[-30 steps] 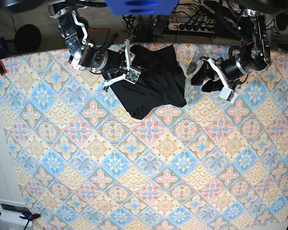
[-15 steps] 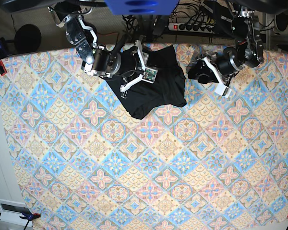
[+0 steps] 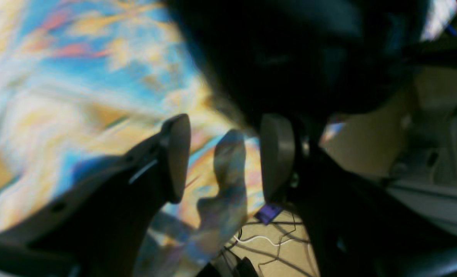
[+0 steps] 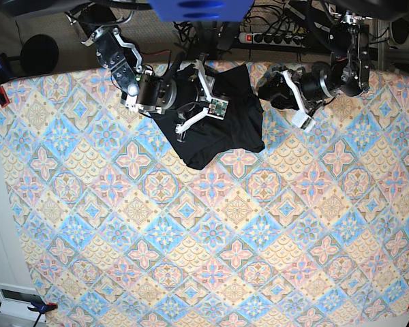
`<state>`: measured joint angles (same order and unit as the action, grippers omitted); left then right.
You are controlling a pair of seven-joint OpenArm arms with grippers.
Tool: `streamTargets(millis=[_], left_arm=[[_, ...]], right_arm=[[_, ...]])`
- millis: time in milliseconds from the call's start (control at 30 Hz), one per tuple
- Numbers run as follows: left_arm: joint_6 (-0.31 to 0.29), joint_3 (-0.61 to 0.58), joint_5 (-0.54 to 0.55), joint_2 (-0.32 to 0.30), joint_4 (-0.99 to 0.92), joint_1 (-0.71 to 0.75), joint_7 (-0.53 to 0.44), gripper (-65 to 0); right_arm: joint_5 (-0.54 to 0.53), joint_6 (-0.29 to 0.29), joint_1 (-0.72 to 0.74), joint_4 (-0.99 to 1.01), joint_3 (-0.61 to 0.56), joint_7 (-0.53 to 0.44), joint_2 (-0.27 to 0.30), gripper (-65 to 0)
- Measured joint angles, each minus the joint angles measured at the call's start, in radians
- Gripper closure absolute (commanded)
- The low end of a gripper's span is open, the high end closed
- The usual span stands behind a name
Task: Layout the t-shirt on the table in an organized manner, then fold the t-shirt properly
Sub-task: 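Grasp the black bundle edges with both grippers, then pull the bundle edges apart with both grippers to flatten it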
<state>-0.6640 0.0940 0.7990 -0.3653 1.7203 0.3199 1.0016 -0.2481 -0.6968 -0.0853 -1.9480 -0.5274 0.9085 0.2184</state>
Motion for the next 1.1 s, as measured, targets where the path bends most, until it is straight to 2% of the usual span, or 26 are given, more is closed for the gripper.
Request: streamTargets(millis=[133,267,300,500,633,800,900,1000,1100], left_arm=[[0.0,-0.002,-0.012,0.035,-0.043,-0.066,-0.029,-28.8],[0.018,-0.002,-0.105,0.091,-0.136,-0.136,-0.026,-28.8],[0.039,-0.002,-0.124,0.103,-0.152,-0.147,-0.029,-28.8],[0.054,0.003,-0.171,0.154,-0.262,-0.266,-0.041,-28.8],[0.054,0.003,-0.195,0.181,-0.312,-0.317,-0.049,-28.8],[0.058,0.004,-0.198,0.188,-0.32,-0.32,-0.072,-28.8],[0.061,0.003,-0.196,0.188,-0.356,-0.322,-0.16,-28.8],[0.086,0.02,-0.194,0.191,-0.353,-0.338,-0.143,-28.8],[0.09,0.09,-0.136,0.185,-0.267,-0.31,-0.057,-28.8]], right_arm=[[0.001,0.0,0.0,0.0,0.0,0.0,0.001,-18.2],[0.0,0.0,0.003,0.0,0.0,-0.001,0.0,-18.2],[-0.001,0.0,0.001,0.0,0.0,-0.001,-0.002,-18.2],[0.003,0.0,-0.002,0.0,-0.001,0.0,0.003,-18.2],[0.004,0.0,0.002,0.0,-0.053,0.0,0.003,-18.2],[-0.005,-0.002,0.007,0.025,-0.056,-0.018,-0.003,-18.2],[0.006,-0.003,0.046,0.047,-0.011,0.001,0.004,-18.2],[0.003,0.006,0.069,0.036,0.017,-0.016,0.002,-18.2],[-0.006,0.0,0.049,0.03,0.05,-0.006,0.001,-18.2]])
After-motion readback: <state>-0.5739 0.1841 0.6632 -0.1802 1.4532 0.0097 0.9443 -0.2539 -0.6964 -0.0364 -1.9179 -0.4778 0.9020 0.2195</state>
